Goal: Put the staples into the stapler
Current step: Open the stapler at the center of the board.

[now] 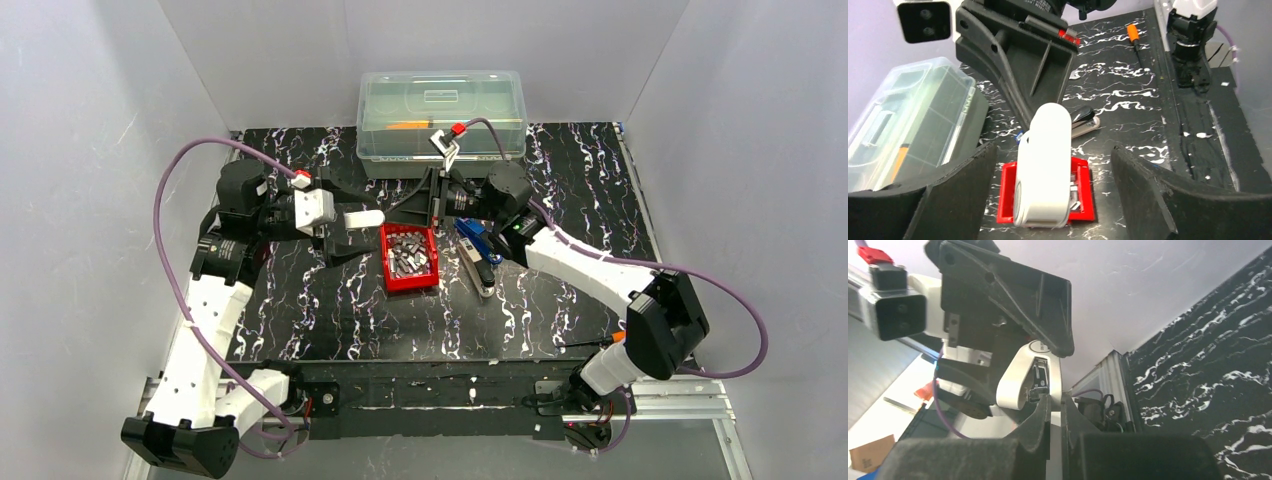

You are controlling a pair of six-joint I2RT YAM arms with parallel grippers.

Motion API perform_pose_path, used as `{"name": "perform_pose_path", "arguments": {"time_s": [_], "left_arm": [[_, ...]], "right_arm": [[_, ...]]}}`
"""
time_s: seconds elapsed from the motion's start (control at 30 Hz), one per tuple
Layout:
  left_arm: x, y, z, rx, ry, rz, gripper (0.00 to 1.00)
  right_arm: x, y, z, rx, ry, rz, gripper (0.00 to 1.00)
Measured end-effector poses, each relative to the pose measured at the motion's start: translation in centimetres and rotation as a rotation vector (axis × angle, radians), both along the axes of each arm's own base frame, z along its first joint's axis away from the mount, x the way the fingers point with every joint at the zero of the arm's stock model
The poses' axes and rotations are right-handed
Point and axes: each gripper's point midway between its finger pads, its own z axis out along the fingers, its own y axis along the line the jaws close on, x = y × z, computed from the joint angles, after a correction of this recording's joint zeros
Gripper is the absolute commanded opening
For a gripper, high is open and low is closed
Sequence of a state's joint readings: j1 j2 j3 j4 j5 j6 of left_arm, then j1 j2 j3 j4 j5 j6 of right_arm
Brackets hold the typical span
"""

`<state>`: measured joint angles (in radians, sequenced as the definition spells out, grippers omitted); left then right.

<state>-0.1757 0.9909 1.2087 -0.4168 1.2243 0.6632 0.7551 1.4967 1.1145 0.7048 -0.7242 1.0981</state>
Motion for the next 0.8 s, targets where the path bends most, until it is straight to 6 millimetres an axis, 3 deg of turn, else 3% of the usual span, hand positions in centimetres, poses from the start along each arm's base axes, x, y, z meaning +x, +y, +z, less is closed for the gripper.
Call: {"name": "perform_pose_path", "arguments": {"time_s": [0.1,0.3,0.53,0.8], "left_arm": [[-0.3,-0.2,-0.6,0.003,0.032,-0.007,0.88],[-0.3,-0.3,-1.0,0.009,0.039,-0.005,0.81],[-0.3,-0.3,-2.6,0.068,-0.016,-0.001,0.74],[0.7,-0.4,-4.9,0.170,-0.095,0.045,0.74]], "right_arm": [[0.4,0.3,-1.4,-0.063,-0.019,-0.031,0.01],[1.8,0.8,-3.7,-0.283,-0.068,-0.132,0.01],[2.3,-0.7,-6.0,-0.497,-0.065,-0.232,0.01],[2.0,-0.9,-6.1,-0.620,-0.074,-0.290,0.01]]}}
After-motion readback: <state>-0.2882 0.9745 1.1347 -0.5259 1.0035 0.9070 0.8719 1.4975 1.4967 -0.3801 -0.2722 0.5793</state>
